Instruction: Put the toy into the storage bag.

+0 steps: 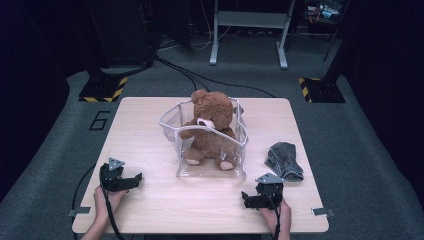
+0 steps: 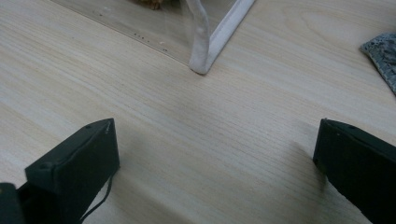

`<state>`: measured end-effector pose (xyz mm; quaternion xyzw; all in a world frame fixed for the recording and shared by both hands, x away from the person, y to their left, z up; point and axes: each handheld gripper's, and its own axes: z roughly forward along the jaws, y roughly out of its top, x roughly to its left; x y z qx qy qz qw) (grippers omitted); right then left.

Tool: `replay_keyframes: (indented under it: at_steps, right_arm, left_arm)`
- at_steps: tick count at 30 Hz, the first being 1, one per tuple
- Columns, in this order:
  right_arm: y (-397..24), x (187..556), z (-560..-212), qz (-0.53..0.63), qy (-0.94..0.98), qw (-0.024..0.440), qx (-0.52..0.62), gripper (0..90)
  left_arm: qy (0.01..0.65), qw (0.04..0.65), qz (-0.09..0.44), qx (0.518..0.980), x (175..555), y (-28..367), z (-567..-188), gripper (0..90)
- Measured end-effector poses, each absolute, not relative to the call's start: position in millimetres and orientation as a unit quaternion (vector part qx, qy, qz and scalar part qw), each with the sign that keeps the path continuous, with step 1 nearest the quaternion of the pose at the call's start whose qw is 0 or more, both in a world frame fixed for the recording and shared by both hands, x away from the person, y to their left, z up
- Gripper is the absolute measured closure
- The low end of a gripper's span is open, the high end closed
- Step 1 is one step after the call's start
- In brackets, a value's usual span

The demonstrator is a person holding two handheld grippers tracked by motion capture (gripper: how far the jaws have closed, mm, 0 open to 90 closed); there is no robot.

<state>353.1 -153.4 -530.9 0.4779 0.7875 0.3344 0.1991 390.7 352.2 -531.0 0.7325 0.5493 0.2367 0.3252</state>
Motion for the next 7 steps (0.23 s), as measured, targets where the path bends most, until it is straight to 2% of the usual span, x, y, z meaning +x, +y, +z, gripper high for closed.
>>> replay_keyframes:
  at_steps: [7]
  right_arm:
    - [-153.2, 353.5, -530.8, 0.334, 0.787, 0.2, 0.478, 0.0]
  left_arm:
    - [0.551, 0.325, 0.24, 0.73, 390.2, 351.6, -531.6, 9.3]
